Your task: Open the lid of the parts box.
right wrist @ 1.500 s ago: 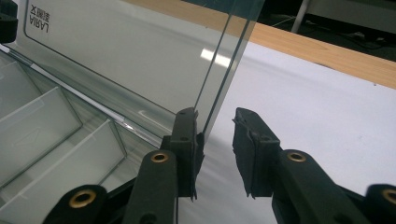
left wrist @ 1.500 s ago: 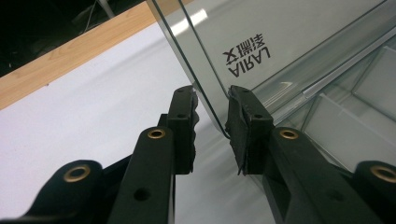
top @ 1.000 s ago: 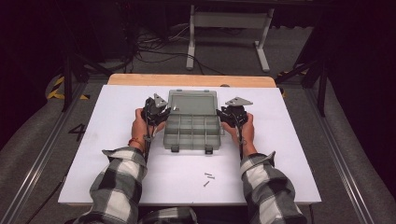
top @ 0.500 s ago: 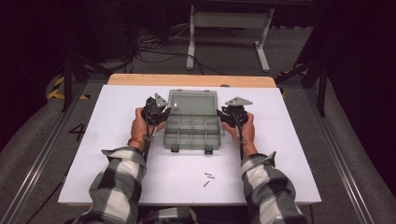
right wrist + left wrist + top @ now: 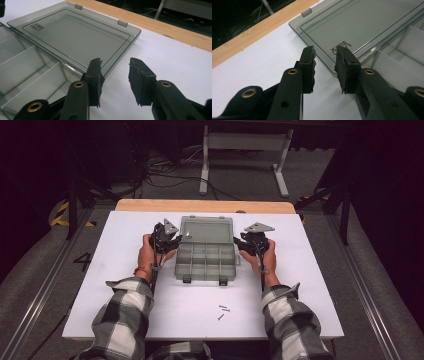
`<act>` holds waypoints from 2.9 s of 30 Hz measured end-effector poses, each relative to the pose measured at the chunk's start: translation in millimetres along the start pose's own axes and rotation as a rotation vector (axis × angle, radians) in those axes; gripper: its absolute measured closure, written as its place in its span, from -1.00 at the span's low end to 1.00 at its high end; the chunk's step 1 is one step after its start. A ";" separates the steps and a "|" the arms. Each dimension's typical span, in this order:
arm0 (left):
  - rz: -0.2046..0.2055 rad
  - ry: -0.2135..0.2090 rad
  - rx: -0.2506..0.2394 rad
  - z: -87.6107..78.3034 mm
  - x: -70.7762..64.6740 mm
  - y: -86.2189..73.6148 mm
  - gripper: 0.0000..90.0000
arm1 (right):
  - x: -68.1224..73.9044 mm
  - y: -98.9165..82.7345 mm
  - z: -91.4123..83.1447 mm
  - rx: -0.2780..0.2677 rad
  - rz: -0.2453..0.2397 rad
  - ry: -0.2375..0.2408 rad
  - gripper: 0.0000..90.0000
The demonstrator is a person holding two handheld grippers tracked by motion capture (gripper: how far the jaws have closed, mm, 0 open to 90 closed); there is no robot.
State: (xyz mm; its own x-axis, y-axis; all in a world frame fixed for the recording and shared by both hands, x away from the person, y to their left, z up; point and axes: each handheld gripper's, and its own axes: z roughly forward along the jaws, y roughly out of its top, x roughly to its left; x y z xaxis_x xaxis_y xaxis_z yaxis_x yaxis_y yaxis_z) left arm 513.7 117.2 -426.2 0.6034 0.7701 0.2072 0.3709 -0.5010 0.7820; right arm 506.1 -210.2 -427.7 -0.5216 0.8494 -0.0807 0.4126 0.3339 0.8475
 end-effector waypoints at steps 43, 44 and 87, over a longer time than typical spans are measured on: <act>0.105 -0.097 -0.282 -94.7 -13.9 -18.5 -0.01 | 13.4 -7.3 -75.4 -0.143 -0.159 0.095 0.08; 0.106 -0.110 -0.293 -98.4 -15.2 -19.8 -0.03 | 13.8 -8.0 -77.0 -0.144 -0.161 0.099 0.07; 0.161 -0.159 -0.315 -145.0 -29.4 -85.8 -0.76 | 20.7 -52.1 -124.9 -0.136 -0.217 0.135 -0.67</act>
State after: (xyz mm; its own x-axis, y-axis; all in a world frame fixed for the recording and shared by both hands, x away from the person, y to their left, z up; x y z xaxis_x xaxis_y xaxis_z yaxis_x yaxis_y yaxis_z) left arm 361.8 194.8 -414.1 0.7472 0.6084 0.2677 0.0423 -0.4455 0.8943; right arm 380.5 -261.0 -408.0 -0.6855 0.6987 -0.2048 0.1814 0.4362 0.8814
